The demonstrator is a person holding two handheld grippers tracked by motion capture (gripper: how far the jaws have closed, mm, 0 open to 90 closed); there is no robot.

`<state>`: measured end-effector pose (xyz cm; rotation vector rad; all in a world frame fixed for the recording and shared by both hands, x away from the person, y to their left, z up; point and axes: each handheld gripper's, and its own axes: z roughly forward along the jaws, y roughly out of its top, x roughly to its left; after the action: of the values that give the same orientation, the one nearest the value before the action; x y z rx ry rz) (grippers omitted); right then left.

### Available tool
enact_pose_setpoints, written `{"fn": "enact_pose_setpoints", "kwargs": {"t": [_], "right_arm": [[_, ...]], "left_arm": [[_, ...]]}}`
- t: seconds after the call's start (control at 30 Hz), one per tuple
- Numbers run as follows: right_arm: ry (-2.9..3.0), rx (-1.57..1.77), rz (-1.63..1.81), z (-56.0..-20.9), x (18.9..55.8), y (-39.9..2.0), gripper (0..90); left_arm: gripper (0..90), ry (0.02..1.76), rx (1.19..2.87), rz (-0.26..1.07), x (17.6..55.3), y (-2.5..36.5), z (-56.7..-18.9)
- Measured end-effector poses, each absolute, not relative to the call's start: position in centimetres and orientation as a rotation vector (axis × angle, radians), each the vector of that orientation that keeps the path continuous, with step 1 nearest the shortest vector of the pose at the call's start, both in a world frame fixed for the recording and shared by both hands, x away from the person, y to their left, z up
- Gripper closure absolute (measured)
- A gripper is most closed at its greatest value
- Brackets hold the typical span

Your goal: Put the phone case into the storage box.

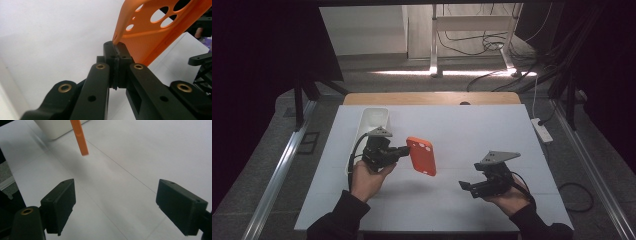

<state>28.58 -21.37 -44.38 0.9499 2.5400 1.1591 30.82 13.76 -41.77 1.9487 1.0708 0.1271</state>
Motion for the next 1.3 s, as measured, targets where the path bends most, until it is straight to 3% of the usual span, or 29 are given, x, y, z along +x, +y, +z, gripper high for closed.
{"fn": "enact_pose_setpoints", "kwargs": {"t": [1.3], "right_arm": [[2.453, 1.181, 1.037, -45.2, 26.0, -29.5, 6.4]], "left_arm": [[89.6, 1.208, 1.906, 0.222, 33.8, 20.1, -38.2]]}}
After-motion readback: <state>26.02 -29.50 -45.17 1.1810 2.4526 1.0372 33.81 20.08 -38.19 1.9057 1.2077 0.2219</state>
